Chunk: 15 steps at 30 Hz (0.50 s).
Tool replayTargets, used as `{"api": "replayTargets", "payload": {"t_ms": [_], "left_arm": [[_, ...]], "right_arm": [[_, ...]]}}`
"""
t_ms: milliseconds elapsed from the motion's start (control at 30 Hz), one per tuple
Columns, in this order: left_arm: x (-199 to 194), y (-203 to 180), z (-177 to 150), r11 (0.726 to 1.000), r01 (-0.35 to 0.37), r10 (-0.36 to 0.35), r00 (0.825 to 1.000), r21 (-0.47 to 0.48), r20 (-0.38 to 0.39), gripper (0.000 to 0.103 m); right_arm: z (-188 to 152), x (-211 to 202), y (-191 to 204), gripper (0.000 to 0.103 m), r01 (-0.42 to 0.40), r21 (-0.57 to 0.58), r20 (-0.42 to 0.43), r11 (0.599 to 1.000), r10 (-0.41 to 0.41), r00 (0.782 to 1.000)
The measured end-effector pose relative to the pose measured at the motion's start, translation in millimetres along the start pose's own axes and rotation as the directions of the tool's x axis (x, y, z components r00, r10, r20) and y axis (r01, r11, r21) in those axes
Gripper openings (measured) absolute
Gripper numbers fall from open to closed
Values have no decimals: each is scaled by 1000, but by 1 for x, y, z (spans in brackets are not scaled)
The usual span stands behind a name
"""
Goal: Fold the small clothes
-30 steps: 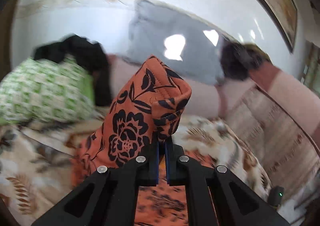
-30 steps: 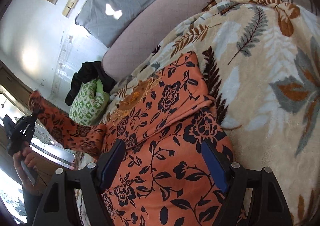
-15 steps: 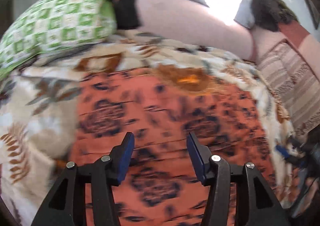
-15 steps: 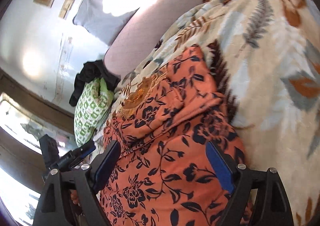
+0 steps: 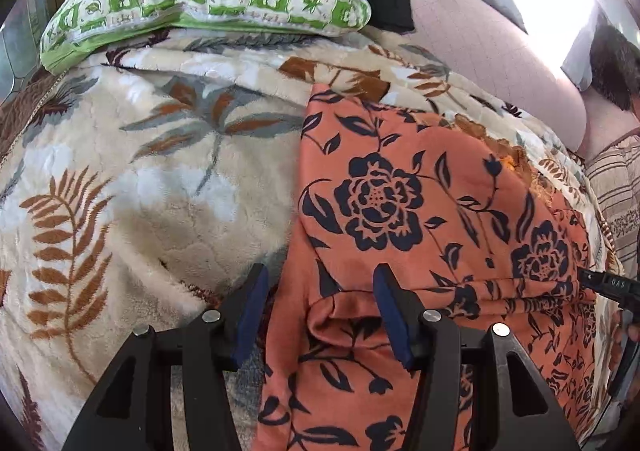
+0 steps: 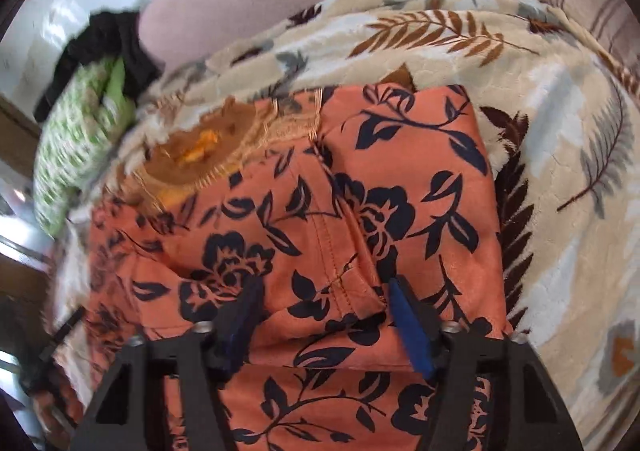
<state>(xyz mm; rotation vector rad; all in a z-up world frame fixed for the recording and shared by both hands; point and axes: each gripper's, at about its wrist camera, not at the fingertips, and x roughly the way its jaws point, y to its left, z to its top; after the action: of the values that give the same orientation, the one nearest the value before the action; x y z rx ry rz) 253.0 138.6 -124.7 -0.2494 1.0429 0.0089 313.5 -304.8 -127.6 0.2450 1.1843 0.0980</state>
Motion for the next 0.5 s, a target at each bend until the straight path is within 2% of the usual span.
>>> {"api": "replayTargets", "payload": {"t_ms": [33, 100, 167, 233, 267, 300, 333, 367, 400, 467, 500], "left_arm": [[6, 0, 0, 1000, -3, 3, 1000, 0, -13, 55], [12, 0, 0, 1000, -9, 9, 1000, -2, -28, 55], [11, 2, 0, 1000, -5, 5, 1000, -11, -22, 55], [10, 3, 0, 1000, -3, 3, 1000, -14, -18, 55], [11, 3, 1, 1000, -3, 3, 1000, -15, -18, 55], [12, 3, 1, 1000, -5, 5, 1000, -20, -22, 55], [12, 4, 2, 1000, -7, 7, 1000, -24, -24, 55], [11, 3, 1, 1000, -7, 7, 1000, -23, -23, 55], [11, 3, 1, 1000, -5, 5, 1000, -18, -22, 55], [11, 3, 2, 1000, -3, 3, 1000, -7, -22, 55], [12, 4, 2, 1000, -3, 3, 1000, -7, -24, 55]], "right_arm": [[0, 2, 3, 20, 16, -26, -12, 1000, -16, 1000], [-2, -6, 15, 15, 65, -86, 17, 994, -64, 998], [-8, -31, 29, 14, 149, -142, 122, 979, -132, 984], [-18, -52, 29, 14, 183, -138, 191, 973, -155, 969], [-25, -53, 24, 14, 188, -120, 191, 975, -163, 968], [-30, -45, 18, 16, 191, -107, 170, 976, -172, 970], [-33, -28, 10, 23, 192, -96, 120, 977, -181, 976], [-35, -14, 0, 39, 177, -76, 61, 981, -172, 983], [-36, -8, -7, 47, 157, -42, 39, 987, -155, 987], [-35, -23, -19, 67, 51, 30, 95, 998, -53, 994], [-32, -32, -23, 70, 18, 58, 124, 998, -25, 992]]}}
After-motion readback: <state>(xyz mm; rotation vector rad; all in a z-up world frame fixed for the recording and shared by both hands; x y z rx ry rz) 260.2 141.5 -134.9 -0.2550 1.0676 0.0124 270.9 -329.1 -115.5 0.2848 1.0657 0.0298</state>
